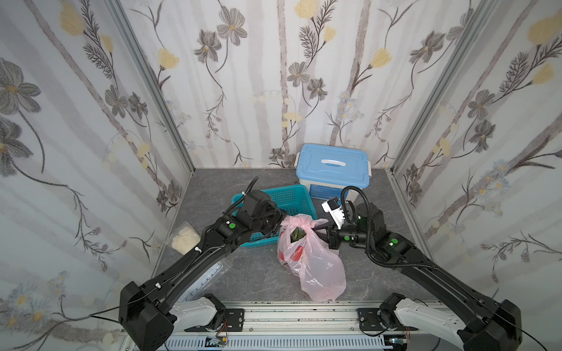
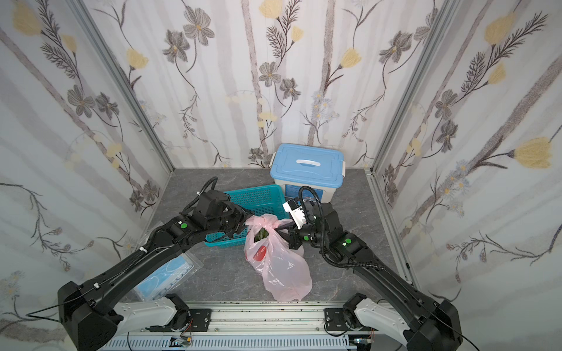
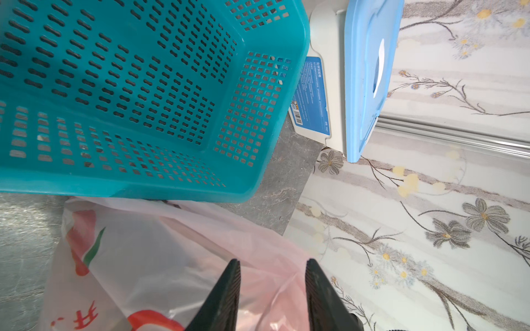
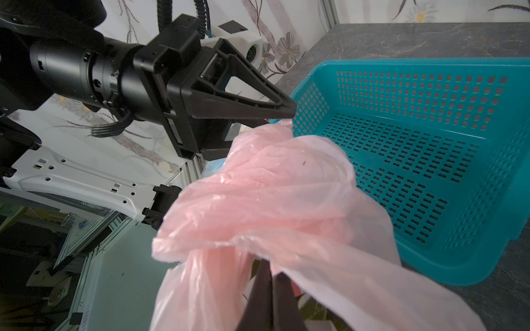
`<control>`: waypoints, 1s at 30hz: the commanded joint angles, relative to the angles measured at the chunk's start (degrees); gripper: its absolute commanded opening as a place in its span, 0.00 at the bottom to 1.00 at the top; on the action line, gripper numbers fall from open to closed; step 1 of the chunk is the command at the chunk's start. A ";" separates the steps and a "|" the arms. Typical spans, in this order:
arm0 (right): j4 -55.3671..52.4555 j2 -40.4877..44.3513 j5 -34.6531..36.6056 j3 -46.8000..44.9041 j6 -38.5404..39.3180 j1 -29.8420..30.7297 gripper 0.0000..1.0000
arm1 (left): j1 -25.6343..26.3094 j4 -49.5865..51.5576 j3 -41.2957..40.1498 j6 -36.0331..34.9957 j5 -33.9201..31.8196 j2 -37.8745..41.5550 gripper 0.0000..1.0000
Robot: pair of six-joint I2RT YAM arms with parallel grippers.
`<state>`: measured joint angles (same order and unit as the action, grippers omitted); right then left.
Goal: Place the pineapple into a plastic bag & tie a knot
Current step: Tie the plastic bag at the center of the board.
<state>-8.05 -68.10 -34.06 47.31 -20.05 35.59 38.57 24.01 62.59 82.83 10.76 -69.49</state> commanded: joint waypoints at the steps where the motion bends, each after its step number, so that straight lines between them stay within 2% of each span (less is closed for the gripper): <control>1: 0.74 -0.25 0.67 0.42 0.30 0.09 0.00 | -0.07 -1.47 0.69 0.68 -0.33 -0.12 0.27; 4: 0.67 -0.44 0.85 0.55 0.37 0.09 0.00 | 0.01 -0.57 0.97 0.80 -0.50 0.02 0.19; 9: -1.96 0.08 3.52 1.41 0.04 0.09 0.00 | 0.02 3.94 3.17 -0.39 -3.12 0.32 0.00; 14: -14.03 3.88 9.23 3.56 -3.63 0.44 0.00 | 0.05 10.25 6.76 -1.44 -9.06 -0.02 0.00; 19: -23.78 9.76 13.90 4.84 -7.64 1.06 0.00 | 0.02 12.11 6.41 -0.40 -11.81 -0.59 0.00; 25: -26.60 14.39 18.06 7.21 -11.04 1.14 0.00 | 0.03 13.42 6.32 -0.65 -12.05 -1.94 0.00; 30: -29.93 17.09 29.94 7.02 -14.65 0.31 0.00 | 0.05 18.38 5.94 0.07 -15.67 -1.37 0.00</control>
<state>-34.37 -51.72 -14.31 54.33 -31.14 36.53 38.83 36.80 68.86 82.50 2.70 -71.29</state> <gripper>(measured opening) 0.048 0.052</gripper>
